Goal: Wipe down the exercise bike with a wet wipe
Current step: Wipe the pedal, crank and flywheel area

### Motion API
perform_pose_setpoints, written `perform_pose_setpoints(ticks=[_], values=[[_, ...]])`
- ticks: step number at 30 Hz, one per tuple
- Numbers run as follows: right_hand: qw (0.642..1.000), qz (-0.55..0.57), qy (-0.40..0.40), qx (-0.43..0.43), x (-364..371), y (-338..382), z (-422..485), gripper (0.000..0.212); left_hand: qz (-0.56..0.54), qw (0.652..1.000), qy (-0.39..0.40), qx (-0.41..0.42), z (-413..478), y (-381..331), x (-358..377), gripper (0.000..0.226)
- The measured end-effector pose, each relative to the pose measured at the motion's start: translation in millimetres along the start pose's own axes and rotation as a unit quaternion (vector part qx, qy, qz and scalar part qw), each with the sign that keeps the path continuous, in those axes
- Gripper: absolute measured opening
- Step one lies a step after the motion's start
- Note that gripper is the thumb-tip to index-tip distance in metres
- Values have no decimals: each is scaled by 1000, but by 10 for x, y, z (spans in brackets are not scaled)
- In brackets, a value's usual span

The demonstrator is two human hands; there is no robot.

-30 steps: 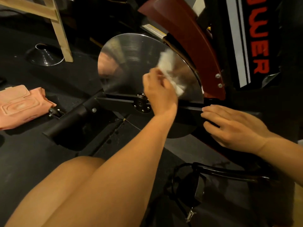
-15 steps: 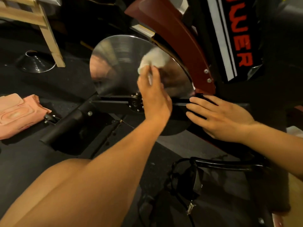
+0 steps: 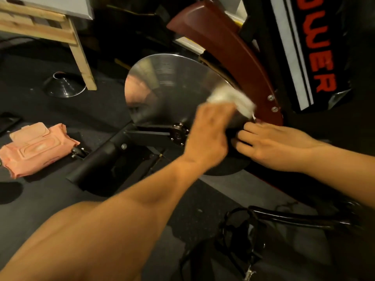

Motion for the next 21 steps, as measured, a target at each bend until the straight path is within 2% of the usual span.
perform_pose_setpoints(ticks=[2,3,4,6,8,10,12,14,17,19,21], values=[[1000,9,-6,16,-13,-7,9,36,-42,995,88,25,-108,-80,212,53],[1000,4,-5,13,-9,-1,14,38,-59,994,89,2,-59,-7,184,52],[1000,1,-3,7,-3,5,20,41,-68,996,54,-31,19,112,101,47],[1000,-1,-7,6,-9,-5,24,51,-63,992,-65,-93,206,312,-184,37],[1000,-6,-6,19,-6,-26,22,58,-21,970,-182,-157,357,537,-493,34],[1000,0,9,24,8,-24,20,61,12,948,-251,-197,462,770,-776,27],[1000,4,15,25,17,-10,24,61,-10,926,-283,-251,510,1002,-1001,21],[1000,3,13,26,17,-22,30,60,-36,925,-266,-270,528,1121,-1033,17],[1000,7,14,17,0,-10,46,56,-45,955,-189,-224,433,877,-792,3],[1000,1,10,11,7,24,66,50,-44,972,-130,-189,357,679,-620,18],[1000,4,12,15,27,54,127,47,-66,974,-71,-205,297,599,-527,25]])
Point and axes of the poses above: each hand's wrist, its own z-axis towards the middle knuckle, its own x-axis out of the palm, y = z × x, the point moved 4 cm from there along z, towards the middle knuckle, and after that the axes turned 10 degrees about -z, right-handed, at the moved point
